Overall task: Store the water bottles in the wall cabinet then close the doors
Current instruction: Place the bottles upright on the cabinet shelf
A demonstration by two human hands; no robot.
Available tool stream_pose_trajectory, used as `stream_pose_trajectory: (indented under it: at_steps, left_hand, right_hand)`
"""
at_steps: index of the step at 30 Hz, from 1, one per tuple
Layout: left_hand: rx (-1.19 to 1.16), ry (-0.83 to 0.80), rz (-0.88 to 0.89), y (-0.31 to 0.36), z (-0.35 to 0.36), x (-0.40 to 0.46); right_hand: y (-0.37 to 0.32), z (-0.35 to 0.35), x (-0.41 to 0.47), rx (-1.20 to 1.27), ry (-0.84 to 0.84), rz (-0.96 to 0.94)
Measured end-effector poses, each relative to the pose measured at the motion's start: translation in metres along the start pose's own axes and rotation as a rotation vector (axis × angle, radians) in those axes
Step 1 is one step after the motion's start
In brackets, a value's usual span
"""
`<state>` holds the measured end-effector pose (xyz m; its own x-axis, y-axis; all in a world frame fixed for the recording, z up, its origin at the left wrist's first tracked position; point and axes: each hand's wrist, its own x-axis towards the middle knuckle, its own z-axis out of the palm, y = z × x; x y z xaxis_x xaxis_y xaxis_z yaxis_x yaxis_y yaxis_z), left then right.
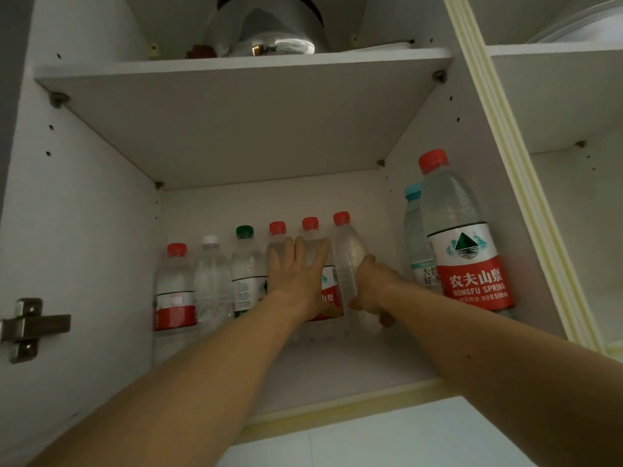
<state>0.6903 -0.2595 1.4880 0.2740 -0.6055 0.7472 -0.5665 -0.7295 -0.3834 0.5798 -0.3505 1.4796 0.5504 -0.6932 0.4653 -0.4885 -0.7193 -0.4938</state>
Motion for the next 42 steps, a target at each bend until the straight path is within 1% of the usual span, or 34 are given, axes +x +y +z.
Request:
stream_pose_trajectory:
  at_steps: [4,7,10,13,21,25,32,36,38,40,42]
  left_hand:
    - [-0.040,-0.050,0.002,0.001,-0.004,0.000]
    - [-0.090,-0.017,0.020,-0.013,-0.007,0.001]
    - [-0.044,-0.029,-0.008,-0.025,-0.003,0.000]
    - [0.001,-0.041,-0.003,-0.023,-0.002,0.001]
    - [0.008,-0.075,0.016,-0.017,-0.006,0.002]
    - [0.020,-0.109,0.001,-0.015,-0.009,0.000]
    - [-0.034,-0.044,0.033,-0.018,-0.002,-0.002]
    - [-0.111,-0.003,0.079,-0.026,-0.003,0.002]
    - [-0.163,0.005,0.102,-0.030,-0.006,-0.003]
    - [-0.165,-0.007,0.129,-0.036,-0.009,-0.009]
    - [-0.142,-0.036,0.173,-0.043,-0.014,-0.015]
  right_hand:
    - [-0.001,0.004,0.000,-0.012,-0.037,0.048]
    - [-0.005,0.008,0.002,-0.035,-0.056,0.067]
    - [-0.009,0.010,0.003,-0.040,-0.071,0.083]
    - [-0.009,0.011,0.004,-0.015,-0.066,0.100]
    - [-0.003,0.010,0.002,-0.020,-0.060,0.061]
    - [-0.005,0.009,-0.002,-0.066,-0.065,0.049]
    - [-0.005,0.007,-0.008,-0.073,-0.106,0.043]
    - [-0.011,0.000,-0.017,-0.148,-0.131,-0.047]
    - [-0.016,-0.006,-0.030,-0.119,-0.091,-0.081]
    - [-0.021,-0.012,-0.048,-0.106,-0.044,-0.129]
    - [-0.022,-0.021,-0.070,-0.124,0.051,-0.253]
